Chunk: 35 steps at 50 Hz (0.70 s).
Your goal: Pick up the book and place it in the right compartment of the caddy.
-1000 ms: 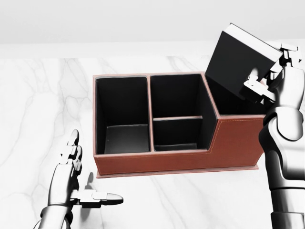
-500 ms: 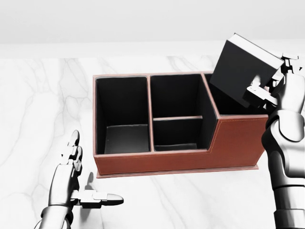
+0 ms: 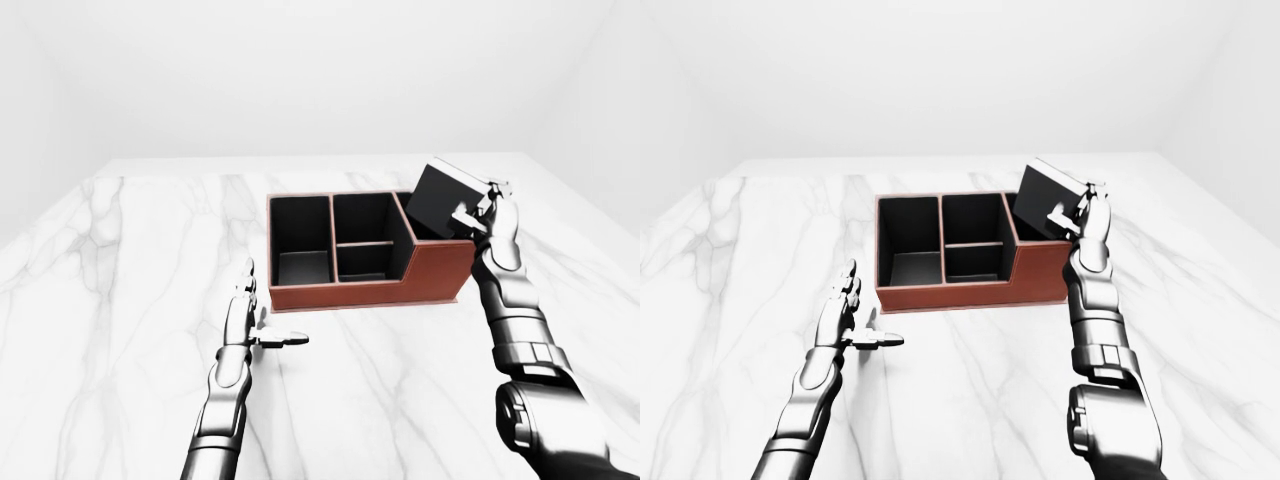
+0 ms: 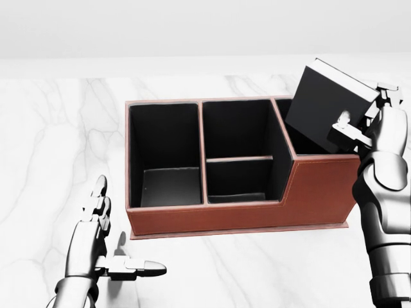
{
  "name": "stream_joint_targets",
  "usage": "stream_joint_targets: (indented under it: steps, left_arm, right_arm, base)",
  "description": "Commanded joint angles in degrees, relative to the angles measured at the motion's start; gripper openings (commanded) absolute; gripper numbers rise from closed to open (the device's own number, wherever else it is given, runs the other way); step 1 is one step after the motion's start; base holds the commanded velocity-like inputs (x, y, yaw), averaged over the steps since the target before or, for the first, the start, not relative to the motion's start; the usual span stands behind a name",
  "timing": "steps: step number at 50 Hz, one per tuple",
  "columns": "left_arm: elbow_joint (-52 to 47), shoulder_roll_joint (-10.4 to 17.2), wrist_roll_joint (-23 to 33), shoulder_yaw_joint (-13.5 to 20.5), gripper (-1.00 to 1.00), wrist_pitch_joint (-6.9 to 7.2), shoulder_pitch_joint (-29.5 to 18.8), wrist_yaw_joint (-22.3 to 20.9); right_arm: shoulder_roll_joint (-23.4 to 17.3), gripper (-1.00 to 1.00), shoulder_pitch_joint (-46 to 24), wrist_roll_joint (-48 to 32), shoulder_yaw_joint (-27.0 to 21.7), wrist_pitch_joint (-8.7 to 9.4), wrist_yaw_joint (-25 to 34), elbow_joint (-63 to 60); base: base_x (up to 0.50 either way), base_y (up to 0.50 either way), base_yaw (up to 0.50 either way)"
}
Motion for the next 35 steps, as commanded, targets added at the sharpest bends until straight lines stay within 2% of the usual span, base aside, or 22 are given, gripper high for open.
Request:
stream_joint_targets:
  steps: [1,16,25,33,35]
  left_arm:
    - [0.1,0.0,0.1,0.0,1.00,0.00,0.1,0.0]
    - [0.2,0.0,0.2,0.0,1.00,0.00,-0.1,0.1]
    - [0.7,0.1,0.2,0.0,1.00,0.00,-0.3,0.1]
    - [0.6,0.1,0.3,0.0,1.00,0.00,-0.2,0.1]
    - [0.3,0.0,0.2,0.0,1.00,0.00,-0.1,0.1]
  right_arm:
    - [-0.7,-1.00,-1.5,-0.3,-0.5,-2.38,-0.1,2.4]
    - [-1.0,-1.00,-2.2,-0.5,-0.4,-3.12,-0.3,3.7]
    - [-1.3,-1.00,-3.0,-0.9,-0.3,-5.17,-0.3,6.9]
    - [-1.2,-1.00,-3.0,-1.0,-0.2,-5.29,-0.4,7.1]
    - [-1.3,-1.00,-2.8,-1.0,-0.1,-4.75,-0.5,6.4]
  base:
    - [0.00,0.00,0.00]
    - [0.00,0.00,0.00]
    - [0.00,0.00,0.00]
    - [0.00,0.00,0.00]
    - [0.00,0.00,0.00]
